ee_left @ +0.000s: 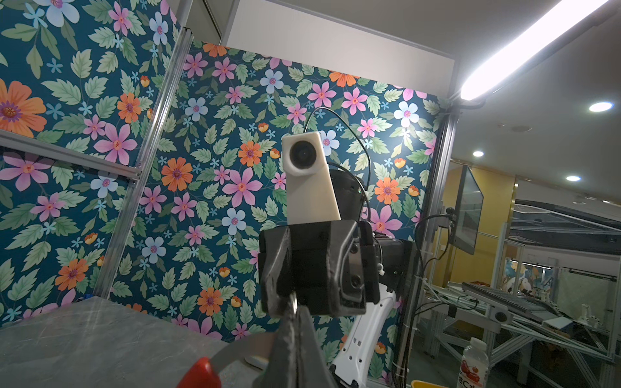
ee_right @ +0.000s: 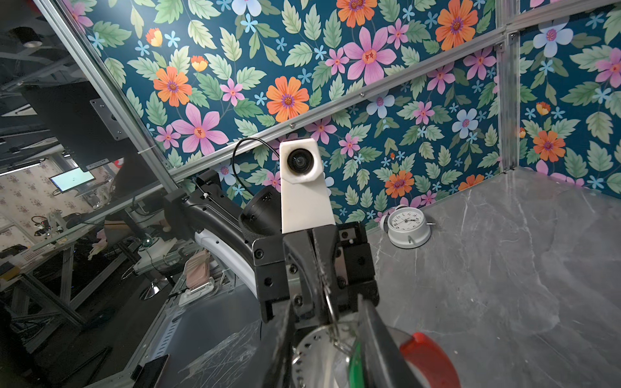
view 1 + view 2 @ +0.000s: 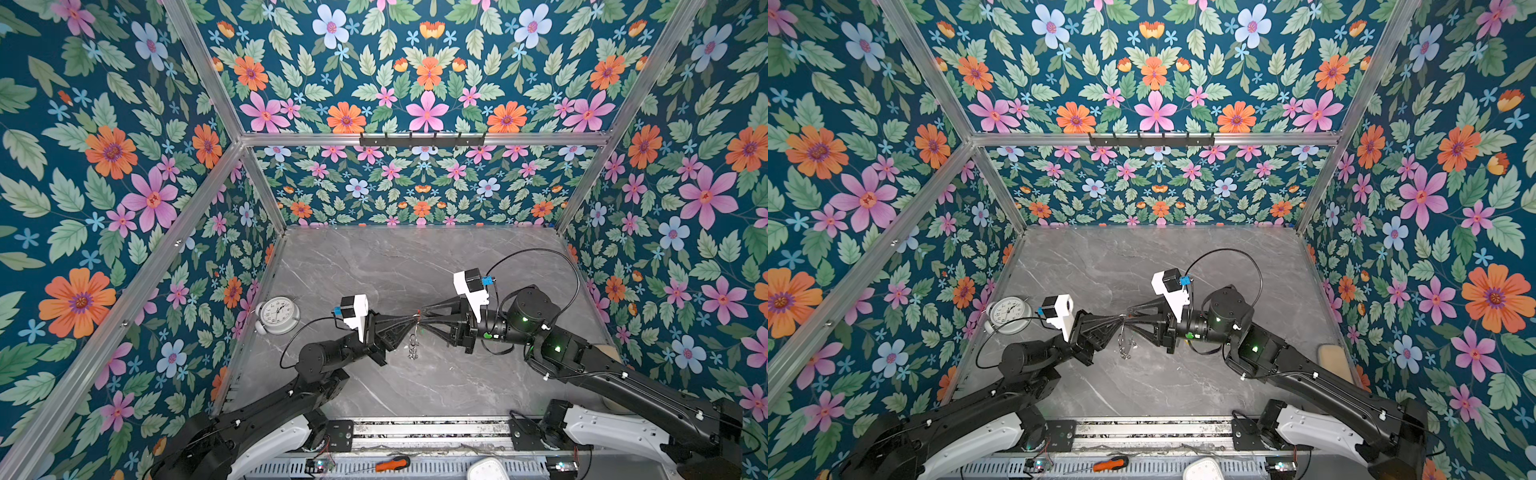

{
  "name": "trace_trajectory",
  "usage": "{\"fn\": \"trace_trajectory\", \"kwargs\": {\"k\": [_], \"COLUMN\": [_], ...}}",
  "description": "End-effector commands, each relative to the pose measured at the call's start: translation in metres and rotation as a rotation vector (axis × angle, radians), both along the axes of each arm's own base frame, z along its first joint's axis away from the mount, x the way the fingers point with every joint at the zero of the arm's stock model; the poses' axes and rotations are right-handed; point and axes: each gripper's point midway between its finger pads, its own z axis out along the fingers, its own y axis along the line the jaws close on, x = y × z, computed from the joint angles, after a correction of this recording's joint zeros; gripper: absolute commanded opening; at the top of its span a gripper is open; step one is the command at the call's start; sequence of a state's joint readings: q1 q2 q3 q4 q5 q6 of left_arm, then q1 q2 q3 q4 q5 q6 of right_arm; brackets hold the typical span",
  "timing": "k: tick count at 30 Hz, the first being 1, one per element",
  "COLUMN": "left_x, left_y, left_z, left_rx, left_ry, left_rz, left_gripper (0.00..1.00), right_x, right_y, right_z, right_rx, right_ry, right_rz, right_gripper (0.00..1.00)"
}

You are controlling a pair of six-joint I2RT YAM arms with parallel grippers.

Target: Remove the keys from the keyring

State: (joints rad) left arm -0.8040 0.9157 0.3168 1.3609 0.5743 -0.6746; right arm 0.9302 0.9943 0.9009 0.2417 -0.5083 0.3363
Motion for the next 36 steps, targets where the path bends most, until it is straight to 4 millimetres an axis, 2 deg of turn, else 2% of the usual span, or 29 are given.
{"fn": "trace_trajectory", "kwargs": {"k": [1, 17, 22, 23, 26, 27, 32, 36], "left_x": [-0.004, -0.002, 0.002, 0.004, 0.005, 0.005, 0.004, 0.000], "left_y": [0.006, 0.005, 0.006, 0.006, 0.006, 0.006, 0.002, -0.009], "left_z": [0.009, 0.006, 0.004, 0.002, -0.001, -0.002, -0.007, -0.014], "left_rx": [-0.039, -0.035, -0.031, -0.024, -0.009, 0.000, 0.075, 0.186], "left_ry": [-0.033, -0.021, 0.009, 0.020, 0.043, 0.051, 0.089, 0.118], "left_rz": [0.007, 0.015, 0.026, 0.032, 0.039, 0.040, 0.024, -0.026], "left_gripper": [0.00, 0.00, 0.00, 0.04, 0.29, 0.33, 0.41, 0.43], "right_x": [-0.005, -0.003, -0.002, -0.001, 0.003, 0.004, 0.008, 0.005], "right_y": [0.002, 0.002, -0.002, -0.003, -0.010, -0.013, -0.024, -0.032], "right_z": [0.002, -0.002, -0.003, -0.003, -0.004, -0.005, -0.014, -0.020], "right_rx": [0.004, -0.010, -0.023, -0.030, -0.055, -0.067, -0.151, -0.231], "right_ry": [0.000, 0.008, 0.011, 0.013, 0.031, 0.040, 0.076, 0.071], "right_rz": [0.034, 0.021, 0.007, 0.005, 0.007, 0.010, 0.031, 0.048], "right_gripper": [0.29, 0.01, 0.00, 0.00, 0.00, 0.00, 0.00, 0.00]}}
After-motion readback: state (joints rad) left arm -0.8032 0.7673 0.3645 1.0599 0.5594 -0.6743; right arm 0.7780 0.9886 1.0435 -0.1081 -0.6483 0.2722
